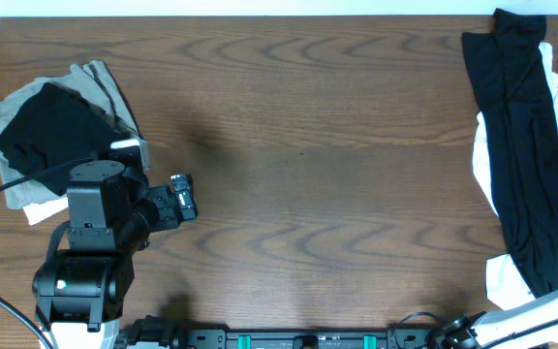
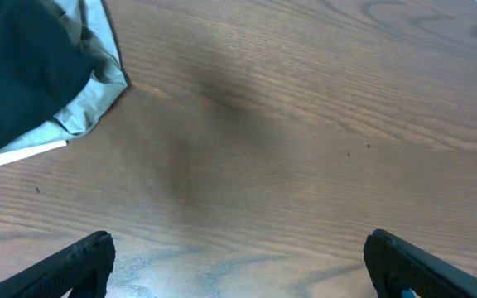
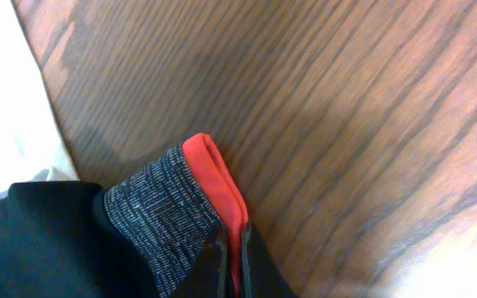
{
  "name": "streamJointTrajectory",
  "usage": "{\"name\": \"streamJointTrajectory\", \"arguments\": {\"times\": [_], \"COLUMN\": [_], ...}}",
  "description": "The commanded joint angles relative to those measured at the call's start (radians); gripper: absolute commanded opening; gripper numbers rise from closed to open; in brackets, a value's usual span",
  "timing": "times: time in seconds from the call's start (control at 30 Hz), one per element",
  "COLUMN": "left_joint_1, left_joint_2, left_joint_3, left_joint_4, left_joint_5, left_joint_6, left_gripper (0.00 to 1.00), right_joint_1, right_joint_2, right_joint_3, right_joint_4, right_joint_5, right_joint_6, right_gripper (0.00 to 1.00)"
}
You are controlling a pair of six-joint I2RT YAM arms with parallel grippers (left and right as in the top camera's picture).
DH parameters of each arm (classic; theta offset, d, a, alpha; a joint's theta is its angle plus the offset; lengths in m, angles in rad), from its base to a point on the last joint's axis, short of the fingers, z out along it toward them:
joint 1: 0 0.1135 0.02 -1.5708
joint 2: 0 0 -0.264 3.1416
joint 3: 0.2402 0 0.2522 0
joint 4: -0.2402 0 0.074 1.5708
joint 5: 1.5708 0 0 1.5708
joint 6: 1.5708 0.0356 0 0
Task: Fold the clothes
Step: 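Reach the right gripper to the red-trimmed waistband of the black leggings, then grasp the waistband and drag the leggings toward the table center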
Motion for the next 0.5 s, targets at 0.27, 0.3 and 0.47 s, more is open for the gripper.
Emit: {"name": "streamJointTrajectory", "arguments": {"times": [0.27,0.3,0.47], "left_joint_1": [0.004,0.004,0.004], "left_joint_2": [0.001,0.001,0.001], "left_joint_3": [0.017,0.017,0.017], "left_joint_4": [0.002,0.003,0.008], "left_joint_5": [0.010,0.010,0.010], "left_joint_6": [-0.010,-0.010,-0.010], "left_gripper": [0.98,0.98,0.98], "right_joint_1": [0.052,0.068,0.245], "right_joint_2": [-0.375,-0.422,-0.666], "right_joint_3": [-0.019,-0.019,-0.019], "right_joint_4": [-0.055,-0.069,-0.203], "right_joint_5": [-0.113,-0.123,-0.232], "right_joint_6": [0.042,0.042,0.042], "right_gripper": [0.01,0.01,0.01]}}
